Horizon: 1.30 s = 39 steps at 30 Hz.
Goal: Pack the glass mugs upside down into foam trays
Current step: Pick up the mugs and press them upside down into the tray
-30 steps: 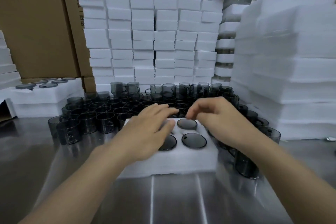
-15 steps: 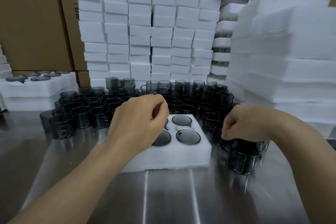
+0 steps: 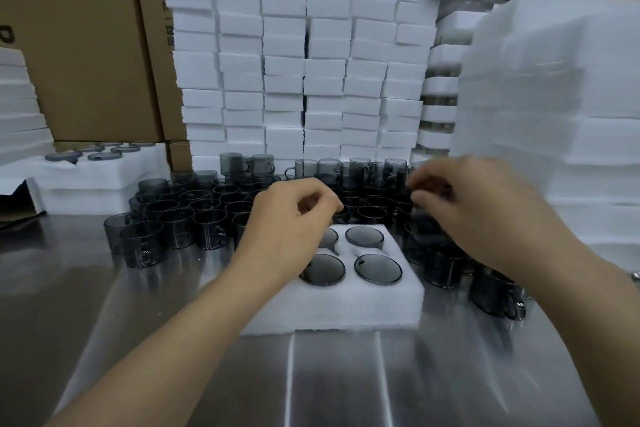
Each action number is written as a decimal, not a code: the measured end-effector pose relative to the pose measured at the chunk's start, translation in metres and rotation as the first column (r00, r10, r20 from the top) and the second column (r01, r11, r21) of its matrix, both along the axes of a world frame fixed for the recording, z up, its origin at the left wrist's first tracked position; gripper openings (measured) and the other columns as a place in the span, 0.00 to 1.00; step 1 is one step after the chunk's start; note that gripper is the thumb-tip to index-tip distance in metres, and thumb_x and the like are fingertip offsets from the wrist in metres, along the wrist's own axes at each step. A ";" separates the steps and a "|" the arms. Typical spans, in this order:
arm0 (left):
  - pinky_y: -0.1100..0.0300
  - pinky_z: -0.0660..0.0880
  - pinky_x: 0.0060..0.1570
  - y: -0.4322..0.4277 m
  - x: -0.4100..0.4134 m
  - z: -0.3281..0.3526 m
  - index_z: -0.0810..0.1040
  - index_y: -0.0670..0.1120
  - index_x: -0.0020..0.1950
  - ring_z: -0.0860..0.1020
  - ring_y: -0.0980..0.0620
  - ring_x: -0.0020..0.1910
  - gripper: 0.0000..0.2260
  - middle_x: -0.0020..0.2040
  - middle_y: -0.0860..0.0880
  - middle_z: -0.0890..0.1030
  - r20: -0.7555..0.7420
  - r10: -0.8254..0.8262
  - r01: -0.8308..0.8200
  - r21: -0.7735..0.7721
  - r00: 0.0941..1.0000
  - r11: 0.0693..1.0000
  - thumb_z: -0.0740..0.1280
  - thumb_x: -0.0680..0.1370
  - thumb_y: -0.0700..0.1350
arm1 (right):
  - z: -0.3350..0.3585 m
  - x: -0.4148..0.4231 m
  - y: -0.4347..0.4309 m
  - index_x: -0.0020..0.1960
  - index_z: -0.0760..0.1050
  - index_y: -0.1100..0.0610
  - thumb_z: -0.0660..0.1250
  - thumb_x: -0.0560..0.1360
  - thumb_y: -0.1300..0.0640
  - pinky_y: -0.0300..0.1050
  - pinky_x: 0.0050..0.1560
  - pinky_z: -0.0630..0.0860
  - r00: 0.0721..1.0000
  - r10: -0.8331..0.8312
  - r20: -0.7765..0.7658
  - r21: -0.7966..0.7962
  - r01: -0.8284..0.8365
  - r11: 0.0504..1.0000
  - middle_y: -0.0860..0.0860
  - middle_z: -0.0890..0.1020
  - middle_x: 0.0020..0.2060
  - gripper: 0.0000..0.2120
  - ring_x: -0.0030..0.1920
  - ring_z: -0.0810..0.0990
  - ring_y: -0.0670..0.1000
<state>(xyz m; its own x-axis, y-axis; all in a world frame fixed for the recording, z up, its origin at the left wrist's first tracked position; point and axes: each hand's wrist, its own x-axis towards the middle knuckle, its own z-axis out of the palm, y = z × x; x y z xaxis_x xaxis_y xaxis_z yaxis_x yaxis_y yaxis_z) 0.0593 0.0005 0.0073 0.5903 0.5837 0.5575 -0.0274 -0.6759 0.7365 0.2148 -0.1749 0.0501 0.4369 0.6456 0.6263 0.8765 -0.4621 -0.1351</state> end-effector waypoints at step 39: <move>0.49 0.80 0.62 -0.001 -0.005 0.006 0.75 0.53 0.77 0.77 0.58 0.69 0.29 0.68 0.58 0.80 0.409 0.041 -0.228 0.420 0.911 0.878 0.79 0.78 0.51 | -0.031 -0.040 0.034 0.56 0.83 0.57 0.74 0.81 0.63 0.43 0.58 0.83 0.840 0.536 0.082 0.662 -0.448 0.601 0.47 0.85 0.51 0.06 0.55 0.86 0.49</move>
